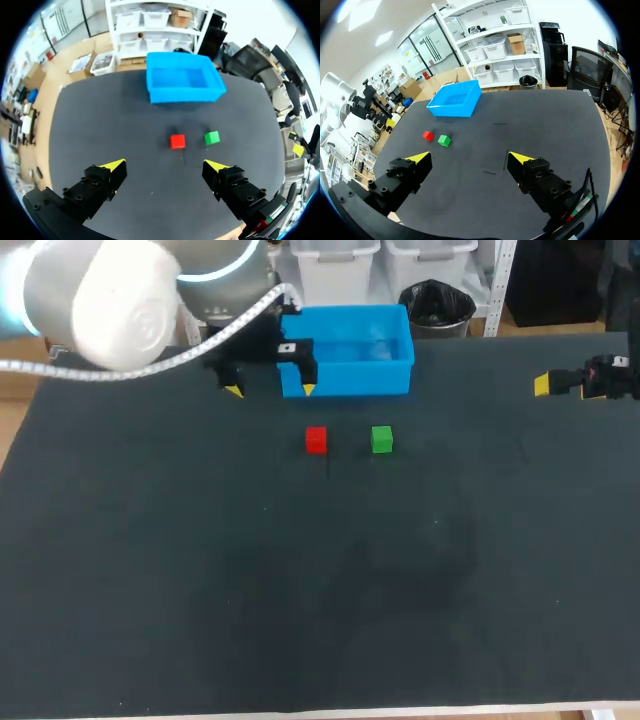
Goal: Use the left arm to pick the red cube and place it into the blue plastic box first, then use the right arm to grasp the green cube and put it into the same blue plastic box after the first action is fully finished.
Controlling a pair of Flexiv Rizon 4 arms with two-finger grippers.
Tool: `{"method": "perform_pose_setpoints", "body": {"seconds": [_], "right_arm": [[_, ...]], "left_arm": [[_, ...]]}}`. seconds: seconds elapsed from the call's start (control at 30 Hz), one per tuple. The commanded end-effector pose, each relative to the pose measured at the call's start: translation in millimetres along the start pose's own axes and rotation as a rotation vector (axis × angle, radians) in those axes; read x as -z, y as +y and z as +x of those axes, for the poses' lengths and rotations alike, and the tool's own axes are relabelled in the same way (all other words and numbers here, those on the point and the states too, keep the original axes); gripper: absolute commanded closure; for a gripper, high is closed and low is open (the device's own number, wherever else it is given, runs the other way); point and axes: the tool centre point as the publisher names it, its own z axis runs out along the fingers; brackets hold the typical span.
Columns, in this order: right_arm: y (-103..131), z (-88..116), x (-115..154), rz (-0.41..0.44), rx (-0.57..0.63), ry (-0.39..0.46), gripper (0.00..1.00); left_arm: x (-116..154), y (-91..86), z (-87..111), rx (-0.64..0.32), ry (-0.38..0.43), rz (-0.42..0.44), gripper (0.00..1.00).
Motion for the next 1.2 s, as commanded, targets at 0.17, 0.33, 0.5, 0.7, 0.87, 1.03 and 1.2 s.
{"method": "perform_pose_setpoints", "body": {"seconds": [0.17, 0.33, 0.5, 0.7, 0.87, 1.03, 1.2], "right_arm": [[0.6, -0.2, 0.2, 0.003, -0.001, 0.001, 0.00], [0.6, -0.2, 0.2, 0.003, -0.001, 0.001, 0.00], [0.6, -0.2, 0.2, 0.003, -0.001, 0.001, 0.00], [0.6, -0.2, 0.2, 0.003, -0.001, 0.001, 0.00], [0.6, -0.2, 0.2, 0.003, -0.001, 0.001, 0.00], [0.6, -0.2, 0.2, 0.003, -0.001, 0.001, 0.00], [0.6, -0.2, 0.2, 0.003, -0.001, 0.001, 0.00]], "left_arm": [[-16.2, -17.0, -10.8, 0.017, 0.119, -0.171, 0.00], [-27.4, -19.5, -9.6, 0.033, 0.143, -0.193, 0.00], [-33.3, -21.1, -10.3, 0.107, 0.166, -0.167, 0.00], [-35.9, -23.8, -12.2, 0.129, 0.162, -0.148, 0.00], [-38.2, -26.7, -11.4, 0.125, 0.160, -0.142, 0.00], [-38.6, -29.3, -9.9, 0.107, 0.152, -0.142, 0.00], [-38.6, -29.3, -9.9, 0.107, 0.152, -0.142, 0.00]]}}
